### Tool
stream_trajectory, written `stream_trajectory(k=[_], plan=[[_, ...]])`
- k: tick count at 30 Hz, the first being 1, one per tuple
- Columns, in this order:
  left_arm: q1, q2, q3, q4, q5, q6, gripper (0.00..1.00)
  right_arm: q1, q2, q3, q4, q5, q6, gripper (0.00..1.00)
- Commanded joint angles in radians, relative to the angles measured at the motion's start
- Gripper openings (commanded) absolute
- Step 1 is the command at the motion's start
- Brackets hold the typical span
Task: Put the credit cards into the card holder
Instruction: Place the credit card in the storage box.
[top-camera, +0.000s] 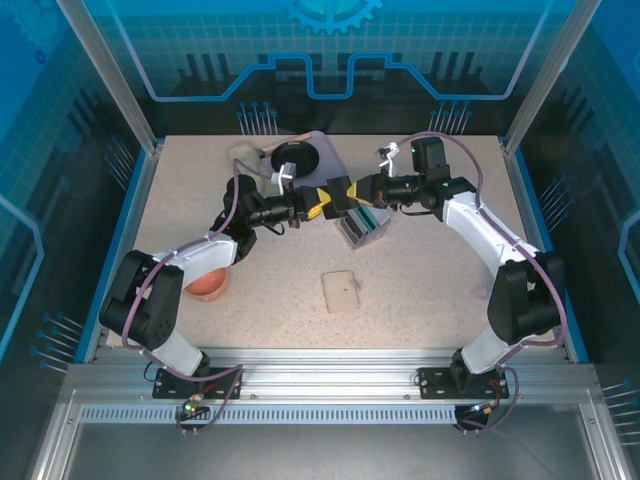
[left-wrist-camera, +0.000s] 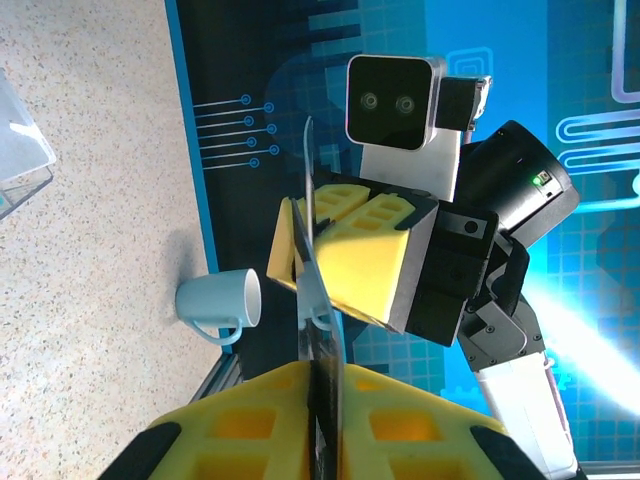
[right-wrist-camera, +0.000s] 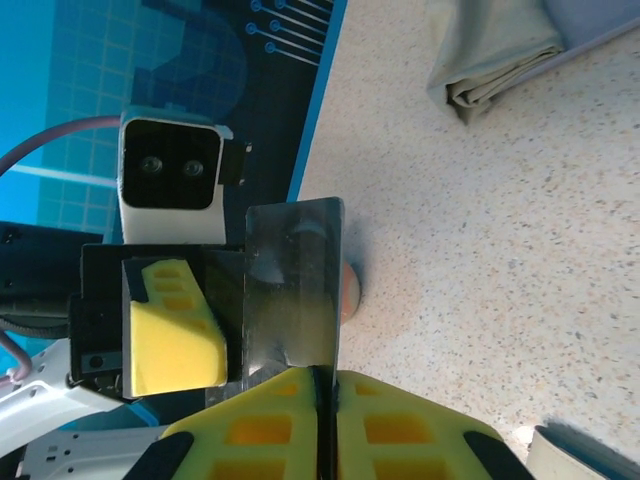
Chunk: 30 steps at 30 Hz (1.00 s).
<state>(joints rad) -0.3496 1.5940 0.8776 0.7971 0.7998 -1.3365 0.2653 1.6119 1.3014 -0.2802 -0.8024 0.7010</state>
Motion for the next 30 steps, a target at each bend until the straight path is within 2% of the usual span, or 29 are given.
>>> stream_trajectory(k=[1,7,11,17,20,30], plan=[[-0.002,-0.034,0.000,0.037,0.005,0.025,0.13,-0.028,-0.007,-0.026,-0.085,0.125,-0.046,0.07],[0.029,-0.086,-0.034,-0.416,-0.143,0.179,0.07,-0.038,-0.003,0.002,-0.134,0.260,-0.189,0.06],[0.040,-0.107,-0.082,-0.561,-0.231,0.216,0.08,-0.001,0.067,0.087,-0.252,0.372,-0.372,0.06],[0.040,-0.119,-0.091,-0.637,-0.252,0.266,0.09,0.104,0.191,0.190,-0.371,0.600,-0.615,0.06],[0.040,-0.132,-0.081,-0.676,-0.264,0.291,0.10,0.146,0.246,0.232,-0.400,0.693,-0.672,0.07],[0.040,-0.137,-0.070,-0.685,-0.255,0.310,0.11,0.183,0.353,0.289,-0.395,0.809,-0.723,0.08]])
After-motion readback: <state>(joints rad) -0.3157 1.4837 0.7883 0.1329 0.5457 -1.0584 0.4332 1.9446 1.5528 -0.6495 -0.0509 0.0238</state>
